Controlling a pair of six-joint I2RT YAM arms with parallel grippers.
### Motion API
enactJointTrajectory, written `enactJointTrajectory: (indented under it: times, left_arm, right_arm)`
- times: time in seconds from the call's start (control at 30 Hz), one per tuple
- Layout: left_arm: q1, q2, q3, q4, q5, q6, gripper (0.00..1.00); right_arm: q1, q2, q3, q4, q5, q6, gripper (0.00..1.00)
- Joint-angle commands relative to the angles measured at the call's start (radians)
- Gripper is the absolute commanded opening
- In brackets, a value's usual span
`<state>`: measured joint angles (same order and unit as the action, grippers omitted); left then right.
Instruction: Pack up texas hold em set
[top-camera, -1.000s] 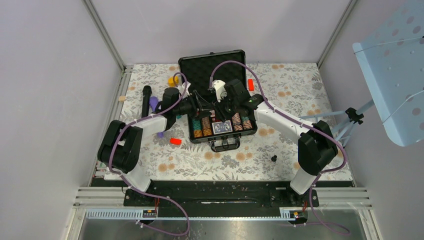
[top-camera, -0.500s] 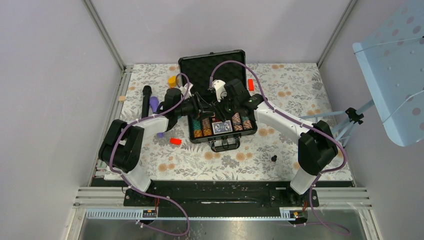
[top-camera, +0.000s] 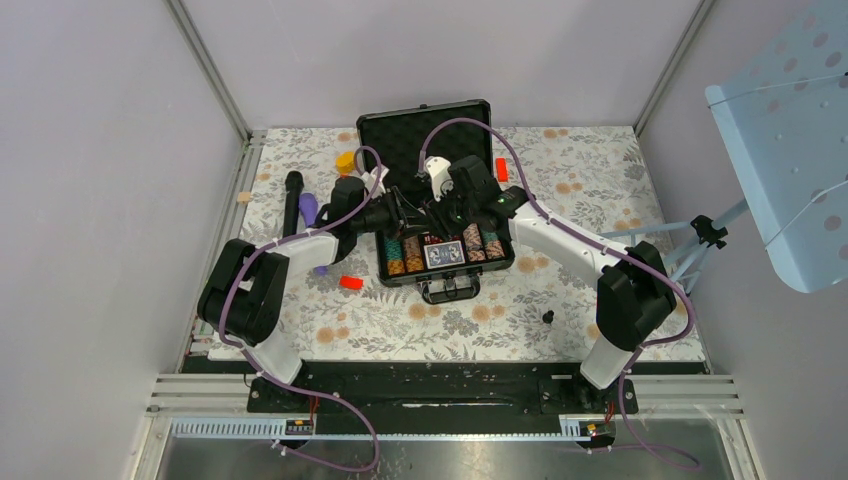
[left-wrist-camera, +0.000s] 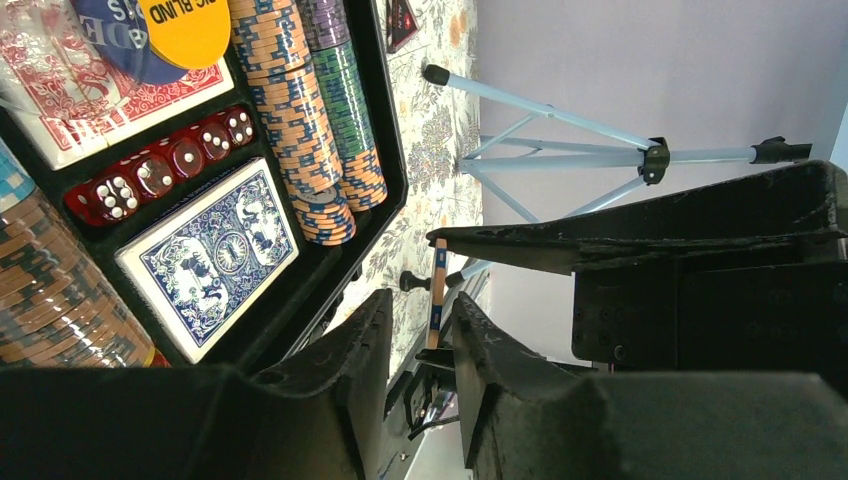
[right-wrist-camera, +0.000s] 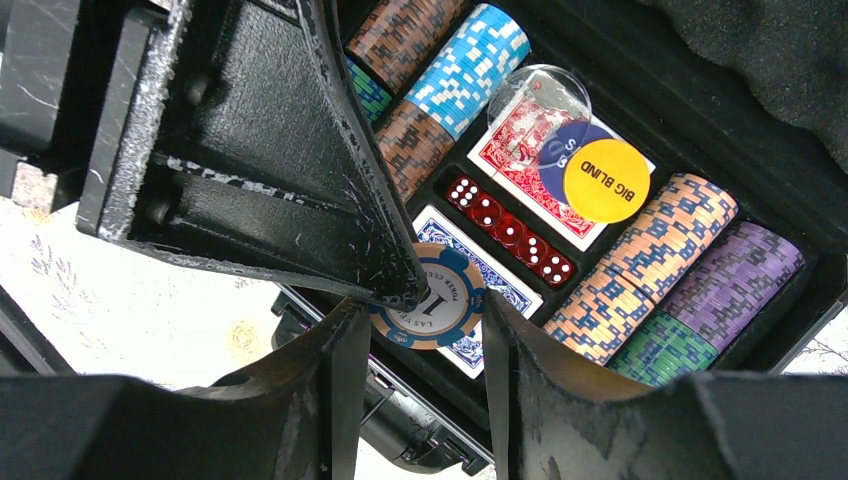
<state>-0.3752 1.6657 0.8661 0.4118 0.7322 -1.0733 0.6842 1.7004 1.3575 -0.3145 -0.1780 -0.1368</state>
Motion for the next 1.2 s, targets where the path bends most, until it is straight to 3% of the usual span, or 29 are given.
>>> enactJointTrajectory:
  times: [0.0,0.87,1.0,1.17]
  left_arm:
    - [-0.005,0.004,0.04,0.055,0.028,0.011,0.26]
    - [-0.016,-0.003,0.044,0.059,0.032,0.007,0.03]
    - [-0.018,-0.012,0.042,0.059,0.029,0.006,0.0]
    - [-0.025,-0.06,0.038,0.037,0.016,0.031,0.0]
  right_arm:
    - [-0.009,-0.037,0.047,0.02,-0.01,0.0,0.37]
    - [-0.009,-0.02,0.062,0.005,-0.01,0.015,0.38]
    - [-0.01,-0.04,0.055,0.006,-0.028,0.024,0.46]
    - [-0.01,-0.092,0.038,0.014,-0.026,0.064,0.72]
